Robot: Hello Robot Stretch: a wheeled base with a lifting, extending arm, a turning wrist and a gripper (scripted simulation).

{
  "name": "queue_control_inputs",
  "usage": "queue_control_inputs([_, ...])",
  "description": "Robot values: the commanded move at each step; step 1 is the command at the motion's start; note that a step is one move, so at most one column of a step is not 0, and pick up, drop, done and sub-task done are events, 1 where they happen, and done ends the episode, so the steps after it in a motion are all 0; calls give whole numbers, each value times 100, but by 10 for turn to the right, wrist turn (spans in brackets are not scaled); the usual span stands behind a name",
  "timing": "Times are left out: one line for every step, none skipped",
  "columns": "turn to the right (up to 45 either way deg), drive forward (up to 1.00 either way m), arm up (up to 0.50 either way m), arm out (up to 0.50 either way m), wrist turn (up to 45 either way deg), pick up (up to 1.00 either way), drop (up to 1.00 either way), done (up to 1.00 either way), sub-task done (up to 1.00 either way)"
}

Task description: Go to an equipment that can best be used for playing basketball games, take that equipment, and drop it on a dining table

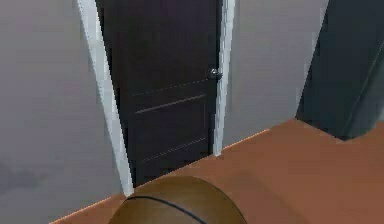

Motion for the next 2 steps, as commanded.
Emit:
queue_control_inputs([450,0,0,0,0,0,0,0,0])
queue_control_inputs([450,0,0,0,0,0,0,0,0])
